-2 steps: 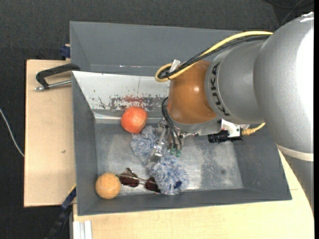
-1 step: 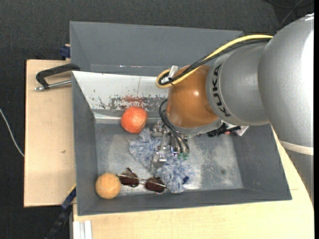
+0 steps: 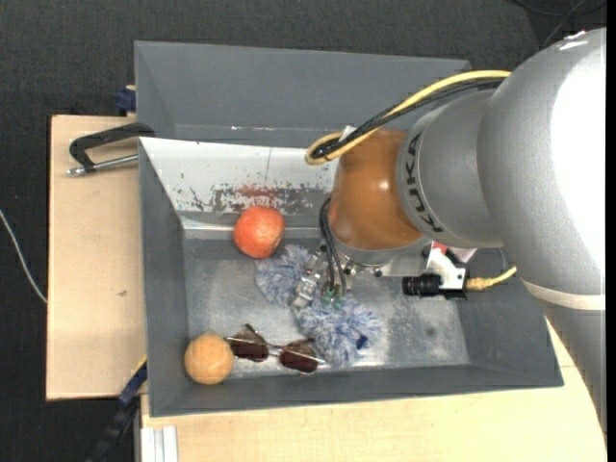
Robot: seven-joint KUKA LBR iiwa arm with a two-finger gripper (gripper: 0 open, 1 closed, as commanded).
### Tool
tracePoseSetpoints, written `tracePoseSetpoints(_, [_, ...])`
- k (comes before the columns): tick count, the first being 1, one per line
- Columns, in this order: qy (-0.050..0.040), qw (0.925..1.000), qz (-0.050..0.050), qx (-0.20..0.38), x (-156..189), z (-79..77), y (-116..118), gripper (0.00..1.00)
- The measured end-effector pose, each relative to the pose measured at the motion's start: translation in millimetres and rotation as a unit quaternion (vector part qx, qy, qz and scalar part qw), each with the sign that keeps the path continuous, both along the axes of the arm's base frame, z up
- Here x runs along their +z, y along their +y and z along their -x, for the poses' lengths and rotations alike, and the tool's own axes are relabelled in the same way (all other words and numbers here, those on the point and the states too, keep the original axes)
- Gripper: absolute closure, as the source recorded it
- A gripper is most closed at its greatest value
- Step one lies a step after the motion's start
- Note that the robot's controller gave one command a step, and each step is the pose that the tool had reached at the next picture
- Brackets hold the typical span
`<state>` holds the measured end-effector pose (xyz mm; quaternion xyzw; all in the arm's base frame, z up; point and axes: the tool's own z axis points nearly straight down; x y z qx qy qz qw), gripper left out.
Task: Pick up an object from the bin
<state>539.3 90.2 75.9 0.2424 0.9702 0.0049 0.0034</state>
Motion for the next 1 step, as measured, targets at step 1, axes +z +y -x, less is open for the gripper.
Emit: tracePoseSetpoints(1, [0.0, 1.0, 0.0, 0.0, 0.0, 0.0, 0.0, 1.0])
